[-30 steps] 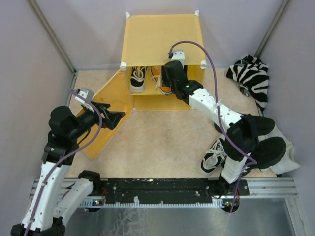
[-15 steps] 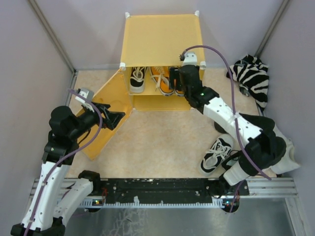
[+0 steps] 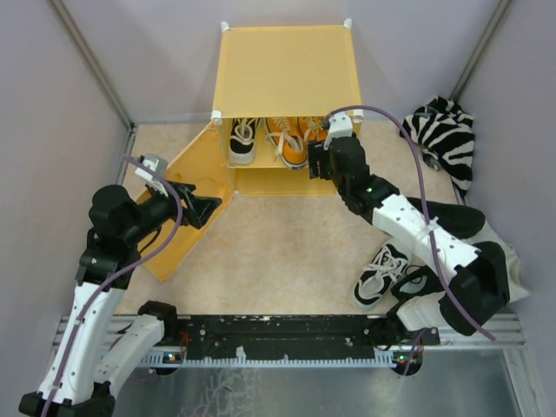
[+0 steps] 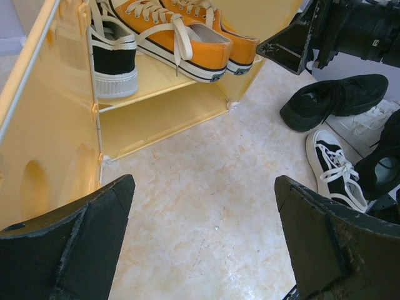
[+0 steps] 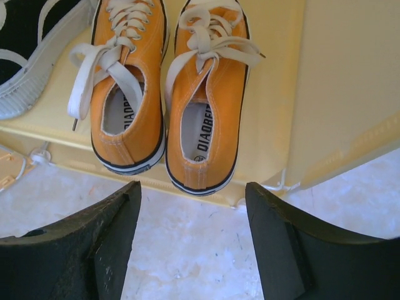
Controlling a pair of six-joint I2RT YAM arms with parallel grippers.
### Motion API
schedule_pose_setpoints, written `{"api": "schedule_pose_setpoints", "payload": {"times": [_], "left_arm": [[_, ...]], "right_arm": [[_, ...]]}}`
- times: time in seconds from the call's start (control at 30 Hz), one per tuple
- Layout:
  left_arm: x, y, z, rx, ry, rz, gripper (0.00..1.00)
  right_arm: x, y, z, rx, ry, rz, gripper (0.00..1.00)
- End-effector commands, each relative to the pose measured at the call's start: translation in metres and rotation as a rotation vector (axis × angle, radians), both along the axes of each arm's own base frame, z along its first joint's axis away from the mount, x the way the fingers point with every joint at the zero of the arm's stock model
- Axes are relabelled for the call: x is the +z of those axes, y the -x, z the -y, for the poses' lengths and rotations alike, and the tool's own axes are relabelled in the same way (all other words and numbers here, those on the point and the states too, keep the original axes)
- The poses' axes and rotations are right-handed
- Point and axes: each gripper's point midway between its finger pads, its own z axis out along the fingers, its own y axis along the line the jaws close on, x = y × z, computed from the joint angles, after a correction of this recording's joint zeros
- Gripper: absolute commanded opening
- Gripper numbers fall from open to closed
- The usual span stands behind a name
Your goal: Place and organize the shoes in the shoe cabinet
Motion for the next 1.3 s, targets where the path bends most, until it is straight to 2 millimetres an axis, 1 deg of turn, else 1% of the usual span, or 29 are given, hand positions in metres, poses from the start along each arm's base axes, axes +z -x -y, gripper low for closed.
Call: {"api": "schedule_pose_setpoints", "payload": {"times": [0.0, 0.13, 0.23, 0.4, 0.5, 0.53, 0.57, 0.6, 0.63, 0.67, 0.7, 0.73, 0.8, 0.97, 1.07, 1.13, 1.27], "left_arm": [[-0.001, -0.001, 0.000, 0.001, -0.007, 0.007, 0.99], [-0.003, -0.003, 0.000, 0.003, -0.012, 0.005, 0.99], [-0.004, -0.004, 0.000, 0.005, -0.013, 0.001, 0.99], [-0.002, -0.004, -0.002, 0.019, -0.017, 0.008, 0.99], [-0.005, -0.005, -0.002, 0.019, -0.019, 0.001, 0.99], [-0.006, -0.005, -0.002, 0.016, -0.020, -0.001, 0.99], [-0.007, -0.005, -0.002, 0.016, -0.020, -0.005, 0.99], [-0.007, -0.006, -0.001, 0.014, -0.020, -0.007, 0.99], [-0.007, -0.006, -0.001, 0.015, -0.020, -0.008, 0.99], [-0.007, -0.006, -0.001, 0.014, -0.020, -0.008, 0.99], [-0.008, -0.006, -0.001, 0.015, -0.020, -0.008, 0.99], [-0.008, -0.006, -0.001, 0.015, -0.020, -0.008, 0.99], [-0.008, -0.006, -0.001, 0.017, -0.021, -0.007, 0.99], [-0.009, -0.007, -0.001, 0.015, -0.022, -0.013, 0.99], [-0.008, -0.008, -0.001, 0.017, -0.022, -0.012, 0.99], [-0.008, -0.008, -0.001, 0.017, -0.022, -0.013, 0.99], [-0.009, -0.009, -0.001, 0.018, -0.024, -0.013, 0.99]], "right_arm": [[0.016, -0.014, -0.008, 0.026, -0.014, 0.089, 0.67], [0.008, -0.024, -0.010, 0.013, -0.029, 0.094, 0.64], [-0.002, -0.031, -0.013, 0.010, -0.014, 0.067, 0.59], [-0.016, -0.035, -0.011, -0.014, -0.013, 0.055, 0.52], [-0.023, -0.038, -0.011, -0.020, -0.003, 0.049, 0.50], [-0.024, -0.039, -0.010, -0.026, 0.005, 0.048, 0.47], [-0.025, -0.041, -0.009, -0.040, 0.010, 0.051, 0.40], [-0.026, -0.042, -0.007, -0.053, 0.014, 0.057, 0.30], [-0.025, -0.044, -0.004, -0.070, 0.015, 0.069, 0.19], [-0.024, -0.045, -0.001, -0.090, 0.017, 0.081, 0.10], [-0.021, -0.047, 0.003, -0.111, 0.019, 0.095, 0.03], [-0.018, -0.048, 0.007, -0.134, 0.022, 0.109, 0.00], [-0.010, -0.051, 0.015, -0.181, 0.026, 0.149, 0.00], [0.020, -0.055, 0.039, -0.318, 0.021, 0.283, 0.00], [0.037, -0.060, 0.045, -0.363, 0.023, 0.339, 0.00], [0.042, -0.063, 0.048, -0.386, 0.027, 0.364, 0.00], [0.042, -0.073, 0.050, -0.421, 0.051, 0.392, 0.00]]}}
